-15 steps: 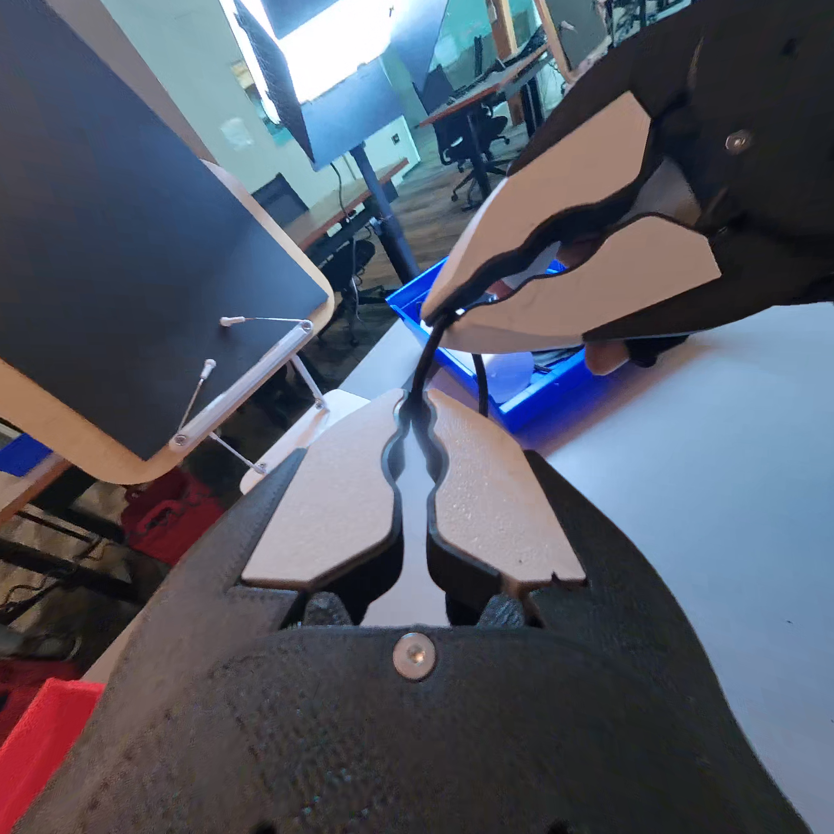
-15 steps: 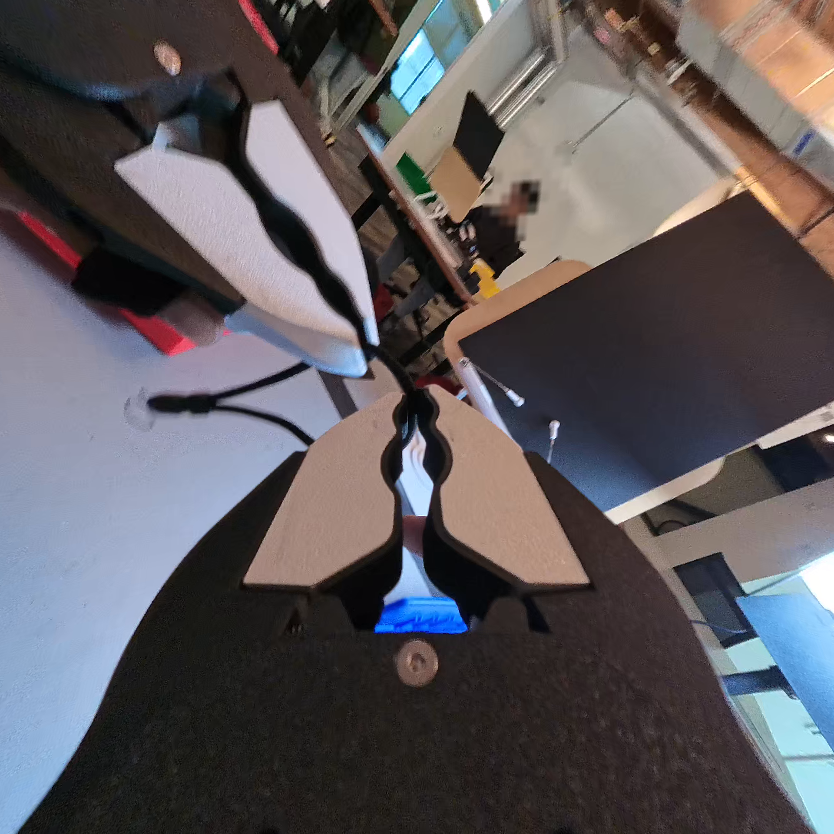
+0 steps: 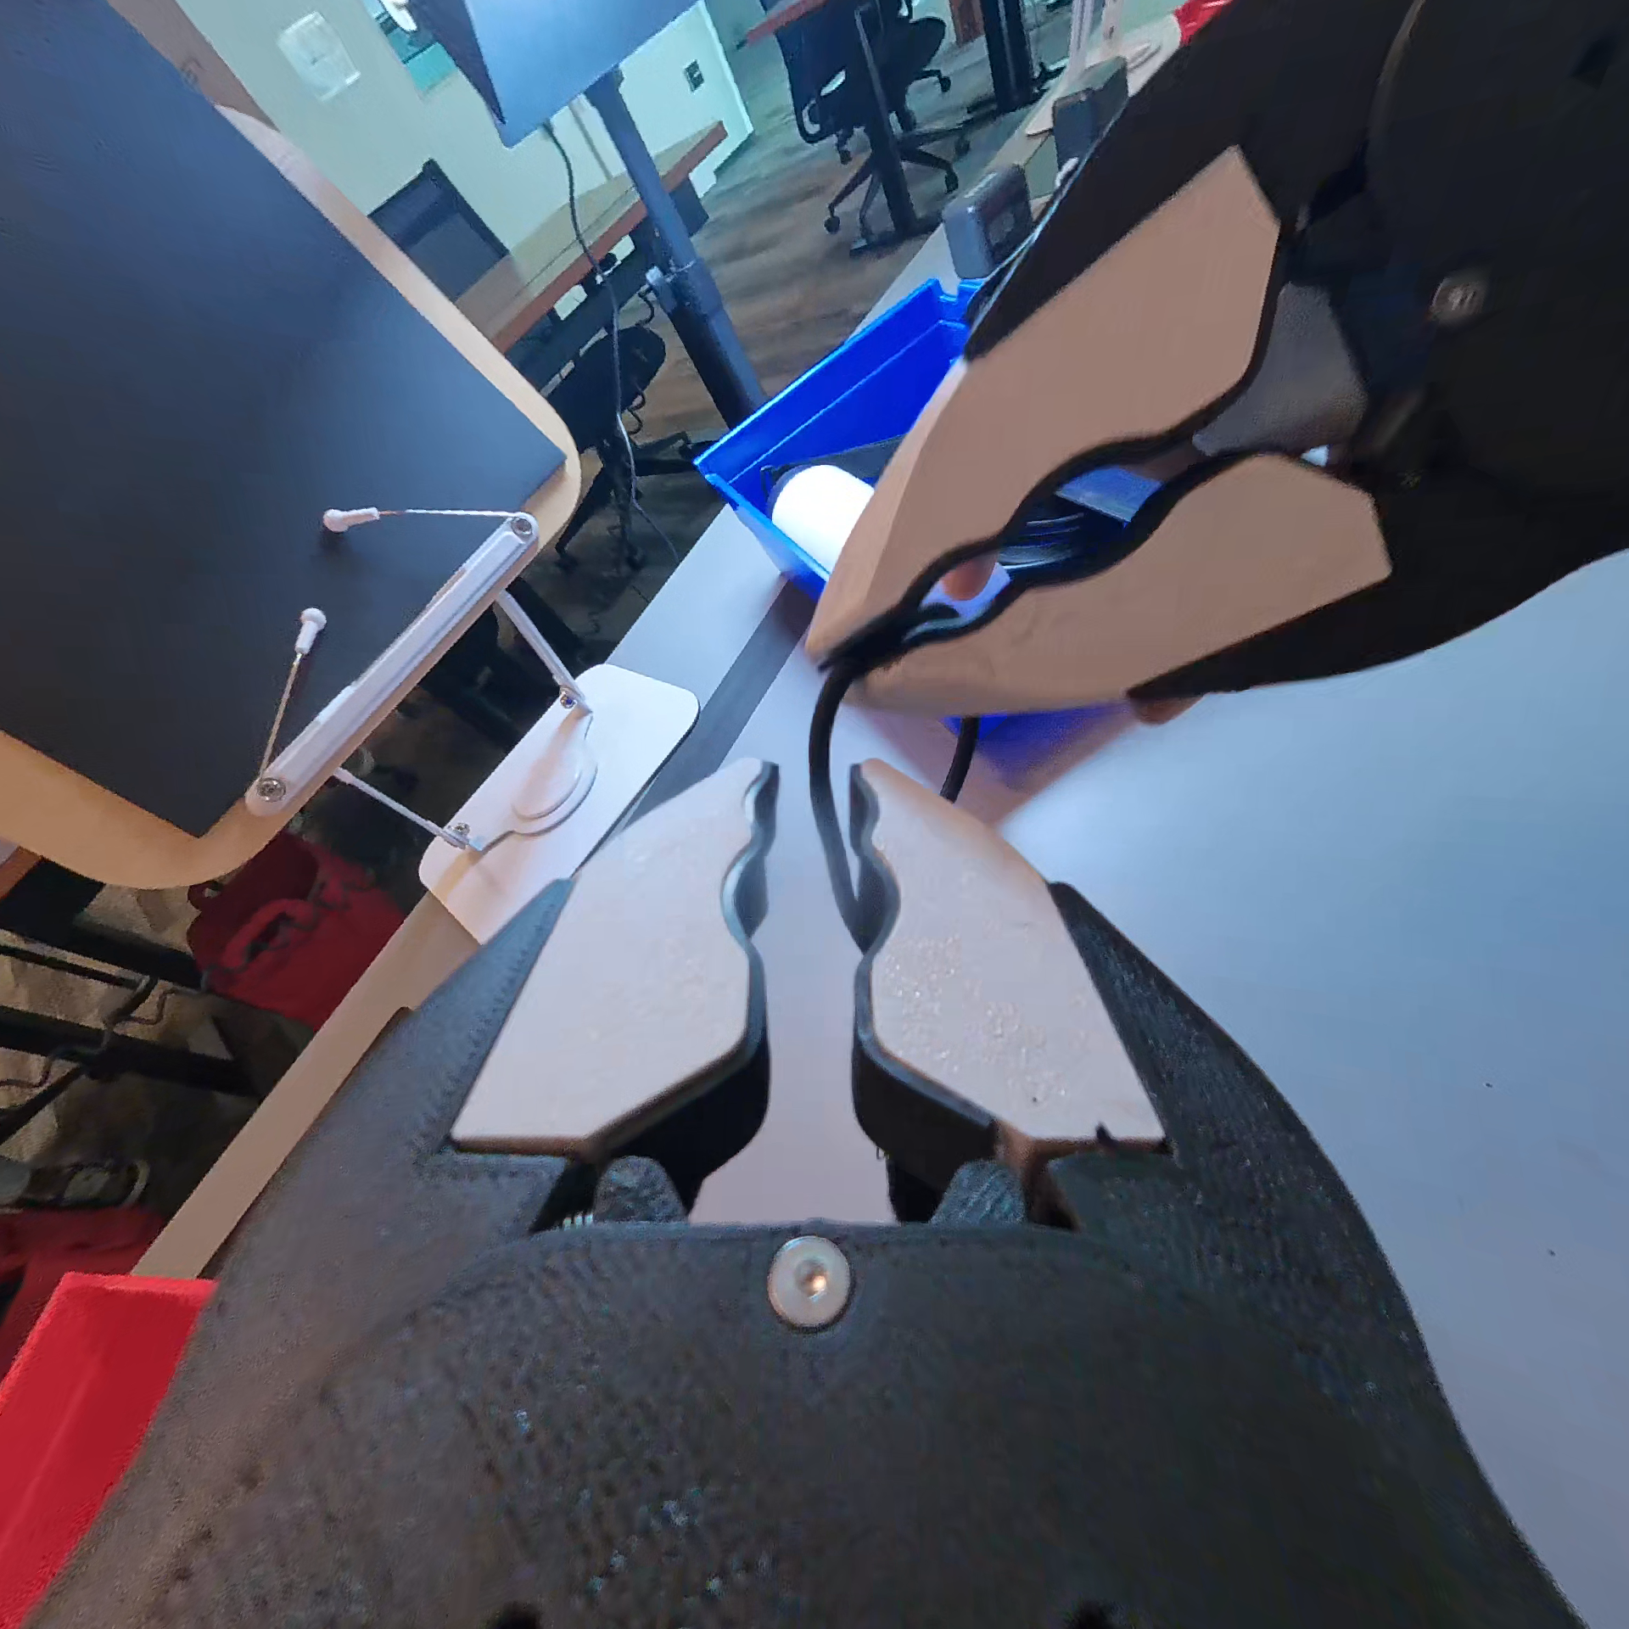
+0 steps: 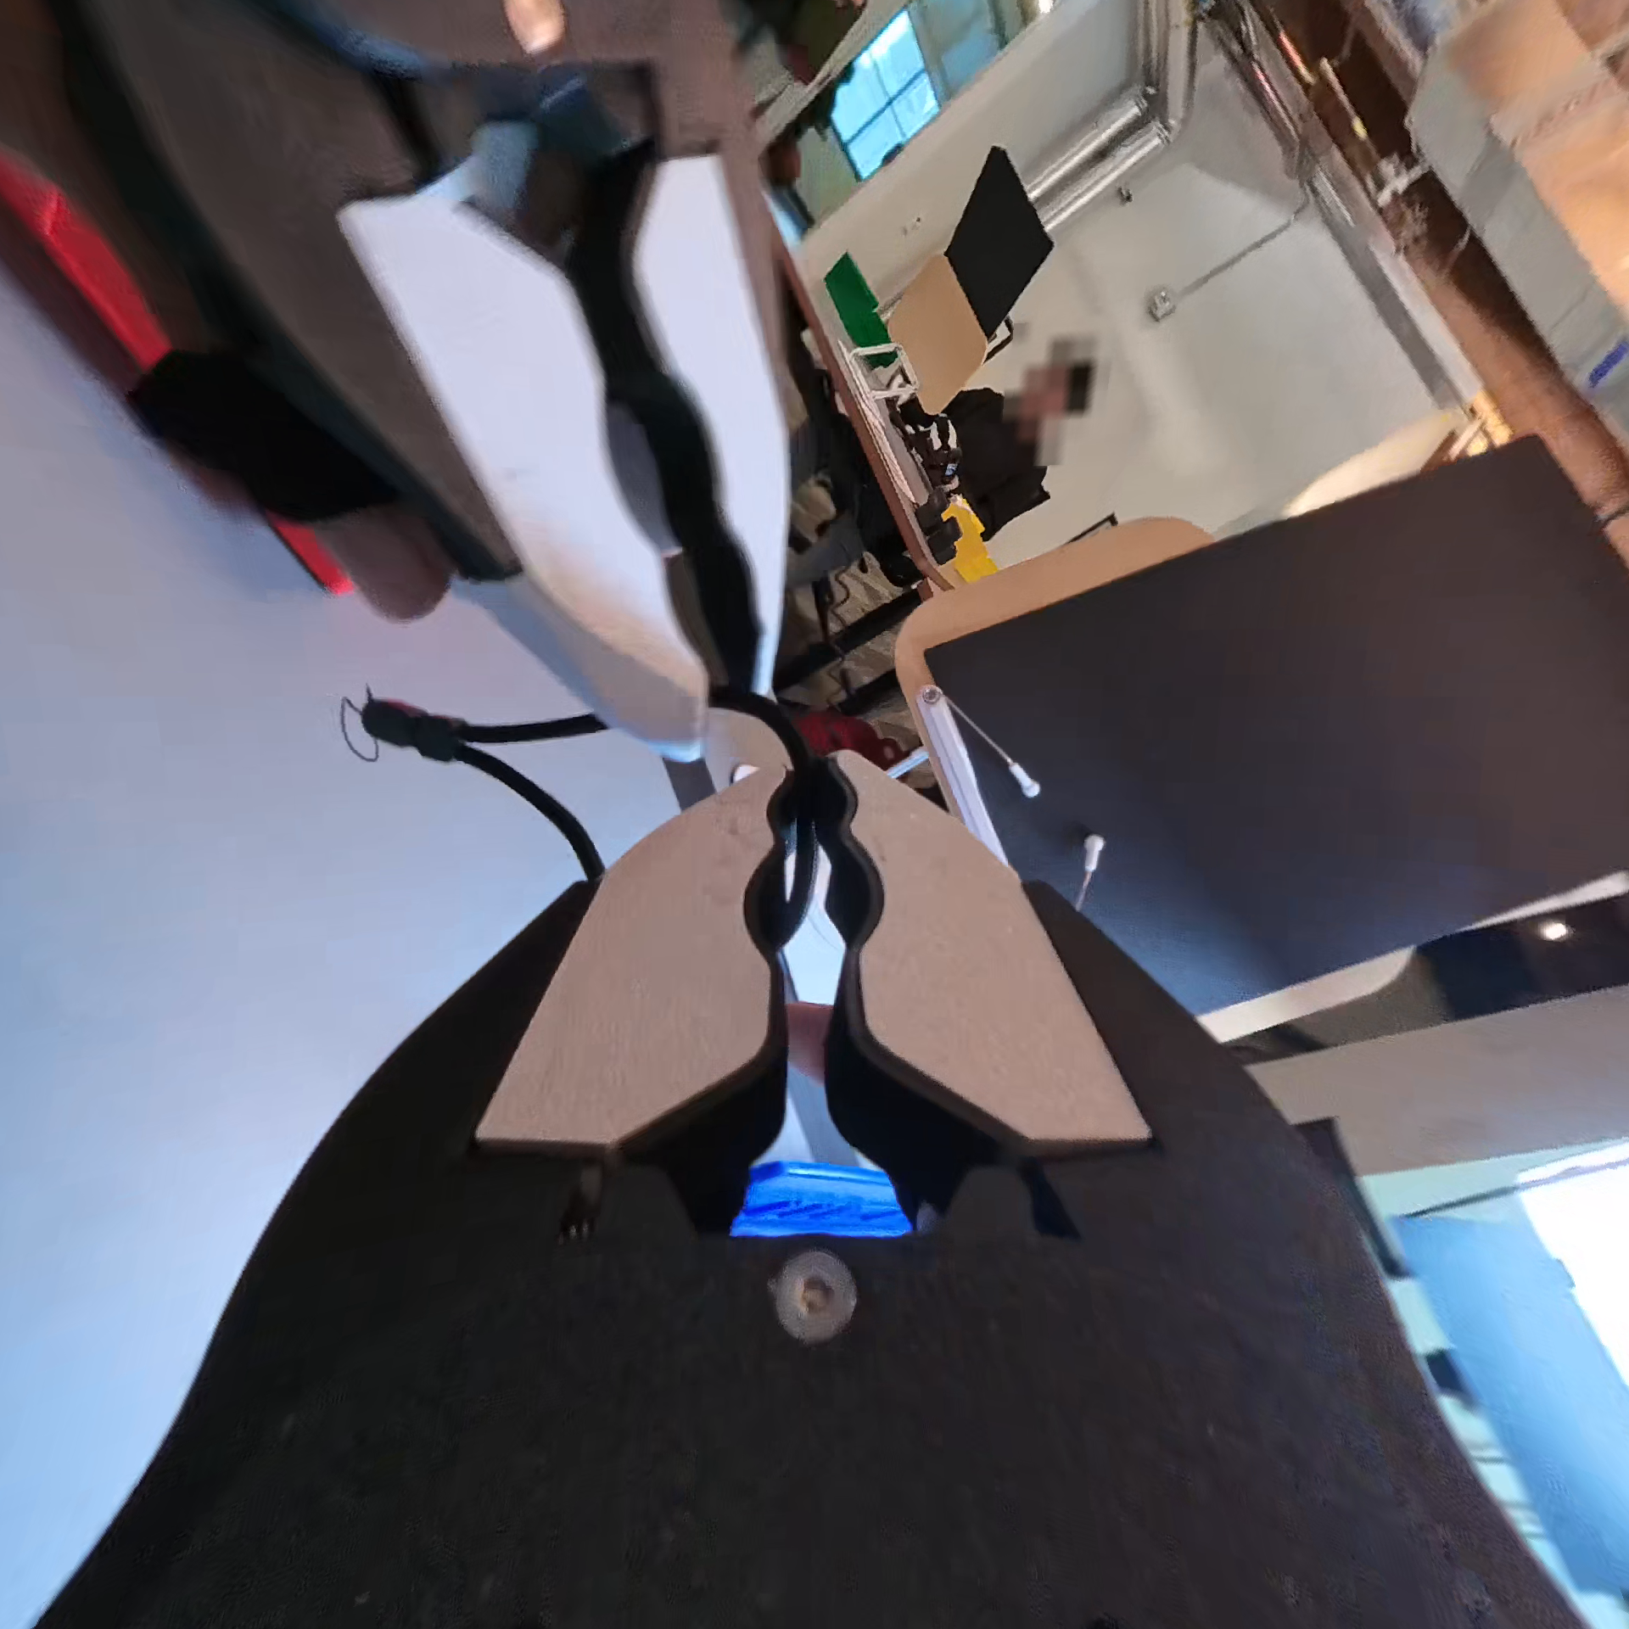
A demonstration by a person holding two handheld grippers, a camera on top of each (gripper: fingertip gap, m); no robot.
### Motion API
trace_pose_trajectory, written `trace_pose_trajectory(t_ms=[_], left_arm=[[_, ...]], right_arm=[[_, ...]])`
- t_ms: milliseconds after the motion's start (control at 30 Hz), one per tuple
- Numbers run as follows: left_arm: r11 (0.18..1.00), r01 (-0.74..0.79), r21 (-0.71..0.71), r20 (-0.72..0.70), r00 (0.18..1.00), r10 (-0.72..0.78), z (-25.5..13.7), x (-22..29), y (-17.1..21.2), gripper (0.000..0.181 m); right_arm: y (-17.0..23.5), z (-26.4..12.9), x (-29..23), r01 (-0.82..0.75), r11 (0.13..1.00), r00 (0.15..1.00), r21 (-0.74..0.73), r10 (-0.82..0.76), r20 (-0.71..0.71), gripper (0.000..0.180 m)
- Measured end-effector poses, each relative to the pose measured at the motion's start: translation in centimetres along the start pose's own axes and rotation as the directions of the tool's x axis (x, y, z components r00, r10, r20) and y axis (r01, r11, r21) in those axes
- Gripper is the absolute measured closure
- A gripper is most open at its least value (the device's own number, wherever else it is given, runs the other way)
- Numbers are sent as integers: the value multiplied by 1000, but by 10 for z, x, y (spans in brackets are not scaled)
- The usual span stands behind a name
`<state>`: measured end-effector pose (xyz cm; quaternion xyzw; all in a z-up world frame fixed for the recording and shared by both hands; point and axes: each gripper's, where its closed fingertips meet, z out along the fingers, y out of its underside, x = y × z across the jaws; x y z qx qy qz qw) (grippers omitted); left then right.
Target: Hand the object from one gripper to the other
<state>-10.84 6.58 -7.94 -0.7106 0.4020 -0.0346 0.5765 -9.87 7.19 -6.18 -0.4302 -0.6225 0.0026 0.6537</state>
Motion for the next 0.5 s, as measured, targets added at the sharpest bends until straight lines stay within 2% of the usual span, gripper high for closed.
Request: trace_pose_trajectory(t_ms=[33,167,233,400,433,467,500], left_arm=[[1000,5,-7,3,1000,-5,2,-1,3,163],[1000,0,-1,47,999,0,2,-11,6,177],[1000,2,-16,28,1000,-1,-1,-10,6,178],[991,-67,-116,-12,998,66,3,1,17,178],[991,-68,-118,-29,997,65,4,5,18,178],[990,-70,-120,-39,997,66,5,7,18,178],[989,-77,-123,-39,997,73,5,8,18,178]], right_arm=[[0,-1,4,-52,999,999,11,52,0,176],[11,-3,8,-184,983,981,-5,184,59,176],[20,-1,-3,-152,987,980,-60,158,119,175],[14,3,-18,50,997,993,-55,-43,109,162],[12,4,-21,72,996,992,-47,-66,109,164],[11,5,-22,86,995,992,-42,-82,100,175],[11,5,-23,91,995,991,-41,-87,98,176]])
